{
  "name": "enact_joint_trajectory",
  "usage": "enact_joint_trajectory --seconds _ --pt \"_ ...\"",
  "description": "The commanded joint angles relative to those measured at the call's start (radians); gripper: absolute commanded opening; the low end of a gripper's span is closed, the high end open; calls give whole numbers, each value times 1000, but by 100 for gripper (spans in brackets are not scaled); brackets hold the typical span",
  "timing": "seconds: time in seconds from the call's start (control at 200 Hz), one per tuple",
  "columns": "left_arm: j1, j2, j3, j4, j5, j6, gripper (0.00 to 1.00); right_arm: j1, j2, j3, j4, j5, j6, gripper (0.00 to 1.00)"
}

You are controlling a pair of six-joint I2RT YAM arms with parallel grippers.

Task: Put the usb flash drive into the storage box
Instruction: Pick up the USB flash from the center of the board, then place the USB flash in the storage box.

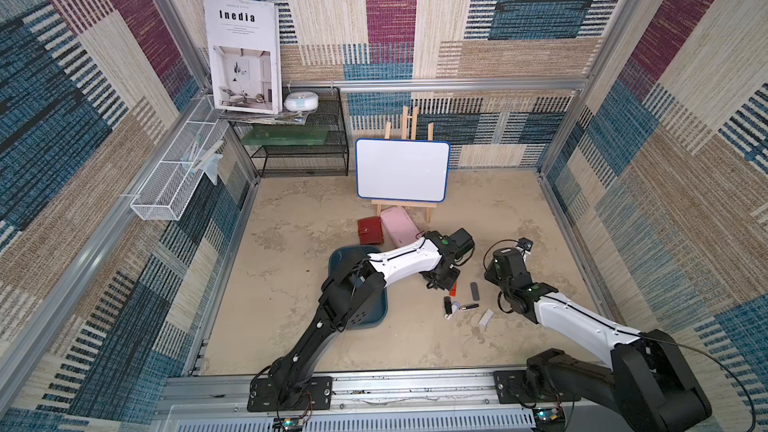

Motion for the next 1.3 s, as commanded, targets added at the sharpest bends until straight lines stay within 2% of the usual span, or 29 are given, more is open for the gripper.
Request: enact_joint_trajectory --seconds 0.0,0.381,0.601,0.796,0.906,1.127,1.217,1.297 --pt "-2 26 -12 -3 83 -11 23 0 3 9 -7 4 4 54" --pt "-3 -40 -6 -20 70 -14 8 0 4 11 -6 -2 3 54" --pt "-3 -166 -22 -30 51 -39 0 0 3 14 -10 -1 3 54" --pt "10 -365 -166 -35 -50 -79 0 0 -17 4 -5 0 2 53" --pt "75 -510 -314 -35 -93 -123 0 0 -16 5 -7 -4 3 53" --pt "278 -781 -591 -31 -160 -197 0 1 0 12 -11 -5 2 53" --pt "351 -823 -668 -8 -173 -223 0 0 3 11 -7 -9 2 53" --pt "369 -794 -675 8 -162 -215 0 0 2 13 -18 2 2 52"
